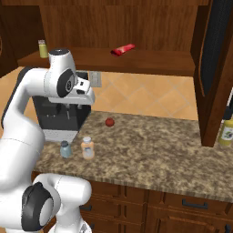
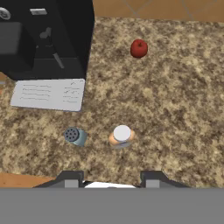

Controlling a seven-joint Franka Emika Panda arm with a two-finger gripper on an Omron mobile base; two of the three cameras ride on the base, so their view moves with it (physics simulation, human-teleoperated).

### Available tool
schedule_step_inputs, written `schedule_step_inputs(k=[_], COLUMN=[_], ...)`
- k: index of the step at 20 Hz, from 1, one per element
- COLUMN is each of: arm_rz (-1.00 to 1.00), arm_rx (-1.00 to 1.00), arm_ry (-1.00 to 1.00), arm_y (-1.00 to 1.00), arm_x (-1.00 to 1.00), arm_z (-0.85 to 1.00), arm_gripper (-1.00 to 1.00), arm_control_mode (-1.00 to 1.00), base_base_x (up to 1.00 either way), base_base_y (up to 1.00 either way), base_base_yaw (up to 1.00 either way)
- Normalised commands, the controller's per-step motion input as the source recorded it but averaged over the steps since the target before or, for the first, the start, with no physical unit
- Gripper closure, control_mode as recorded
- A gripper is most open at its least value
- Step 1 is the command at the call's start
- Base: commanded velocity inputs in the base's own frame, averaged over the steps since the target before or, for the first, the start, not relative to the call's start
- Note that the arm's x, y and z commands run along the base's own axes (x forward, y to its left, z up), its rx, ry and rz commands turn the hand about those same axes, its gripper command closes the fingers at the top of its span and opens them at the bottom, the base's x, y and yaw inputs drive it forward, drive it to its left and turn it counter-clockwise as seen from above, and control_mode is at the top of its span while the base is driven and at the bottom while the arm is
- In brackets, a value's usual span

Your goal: Put the shaker and condiment bottle from the counter next to their counterparts in the cabinet.

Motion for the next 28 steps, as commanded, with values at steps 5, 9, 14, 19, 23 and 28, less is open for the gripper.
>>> schedule_step_inputs(k=[5,9,14,19,23,28], arm_rz=[0.00,0.00,0.00,0.00,-0.04,-0.11], arm_rx=[0.00,0.00,0.00,0.00,0.00,0.00], arm_ry=[0.00,0.00,-0.01,-0.02,0.00,0.00], arm_y=[0.00,0.00,0.00,0.00,0.00,0.00], arm_x=[-0.03,-0.08,-0.14,-0.21,-0.14,-0.02], arm_z=[0.00,-0.01,-0.05,-0.06,-0.13,-0.21], arm_gripper=[-1.00,-1.00,-1.00,-1.00,-1.00,-1.00], arm_control_mode=[-1.00,-1.00,-1.00,-1.00,-1.00,-1.00], base_base_x=[0.00,0.00,0.00,0.00,0.00,0.00], base_base_y=[0.00,0.00,0.00,0.00,0.00,0.00], base_base_yaw=[0.00,0.00,0.00,0.00,0.00,0.00])
